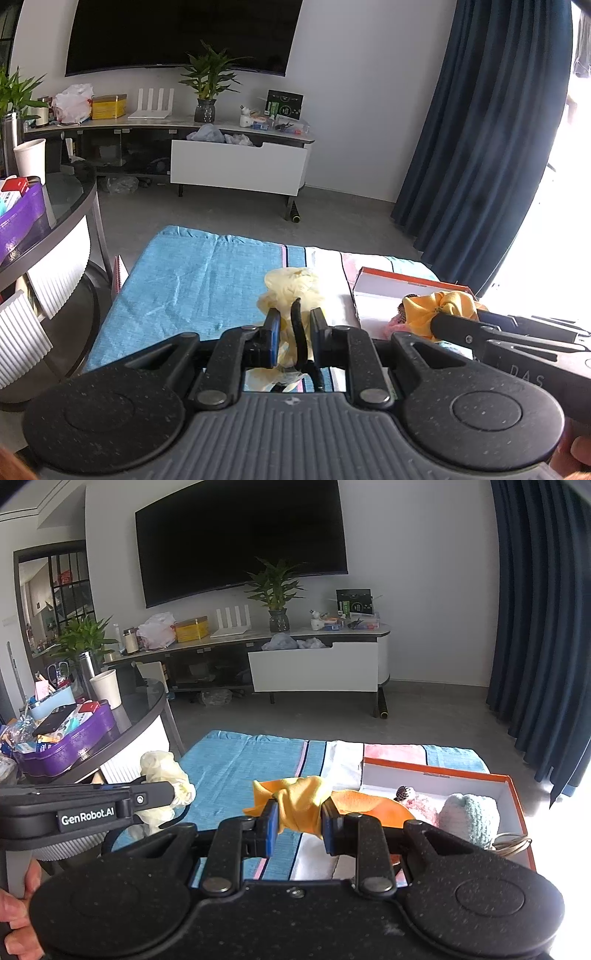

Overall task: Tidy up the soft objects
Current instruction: 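Carry the pale glove and orange glove together over the white box, then lower both held gloves down into the box, then open both tools to release the gloves inside the box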

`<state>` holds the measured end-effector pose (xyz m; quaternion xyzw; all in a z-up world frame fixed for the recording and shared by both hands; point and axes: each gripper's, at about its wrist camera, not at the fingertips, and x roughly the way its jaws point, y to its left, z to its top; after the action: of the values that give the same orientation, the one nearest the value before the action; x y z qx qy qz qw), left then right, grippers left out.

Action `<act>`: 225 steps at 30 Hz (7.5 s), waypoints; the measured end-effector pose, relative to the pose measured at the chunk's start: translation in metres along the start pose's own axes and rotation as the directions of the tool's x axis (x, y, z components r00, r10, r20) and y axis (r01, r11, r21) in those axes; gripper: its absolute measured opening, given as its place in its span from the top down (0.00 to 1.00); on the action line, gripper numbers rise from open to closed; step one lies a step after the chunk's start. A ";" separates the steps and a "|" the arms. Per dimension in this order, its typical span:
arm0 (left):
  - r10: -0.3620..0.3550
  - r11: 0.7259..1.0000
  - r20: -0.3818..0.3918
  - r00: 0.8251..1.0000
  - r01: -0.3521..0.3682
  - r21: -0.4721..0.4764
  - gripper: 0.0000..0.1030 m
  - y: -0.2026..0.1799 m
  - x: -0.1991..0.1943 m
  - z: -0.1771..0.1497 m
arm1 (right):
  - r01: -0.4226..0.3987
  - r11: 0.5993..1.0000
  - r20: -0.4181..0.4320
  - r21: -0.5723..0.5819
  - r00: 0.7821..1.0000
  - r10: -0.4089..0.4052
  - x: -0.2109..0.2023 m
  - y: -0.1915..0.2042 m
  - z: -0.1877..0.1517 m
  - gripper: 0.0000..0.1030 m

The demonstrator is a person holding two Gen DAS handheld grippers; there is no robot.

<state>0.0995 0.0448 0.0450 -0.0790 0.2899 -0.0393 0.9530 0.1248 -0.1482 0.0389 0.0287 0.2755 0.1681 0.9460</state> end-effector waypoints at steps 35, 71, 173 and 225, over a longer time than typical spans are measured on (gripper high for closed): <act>-0.051 0.998 -0.020 0.998 0.052 0.041 0.82 -0.020 0.007 -0.005 | 0.062 0.997 0.015 0.046 0.998 -0.063 -0.020 -0.024 -0.004 0.71; -0.099 0.990 -0.042 0.994 0.103 0.098 0.82 -0.051 0.019 -0.008 | 0.117 0.989 0.035 0.094 0.992 -0.121 -0.039 -0.051 -0.008 0.71; -0.240 0.932 -0.109 0.965 0.260 0.253 0.81 -0.142 0.055 -0.014 | 0.234 0.947 0.056 0.219 0.966 -0.252 -0.050 -0.109 -0.017 0.71; -0.227 0.943 -0.146 0.963 0.254 0.214 0.81 -0.142 0.083 -0.009 | 0.241 0.946 0.043 0.215 0.966 -0.256 -0.039 -0.114 -0.019 0.71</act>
<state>0.1591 -0.1058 0.0163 0.0001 0.3278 -0.1935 0.9247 0.1181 -0.2695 0.0260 0.0982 0.2595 0.0168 0.9606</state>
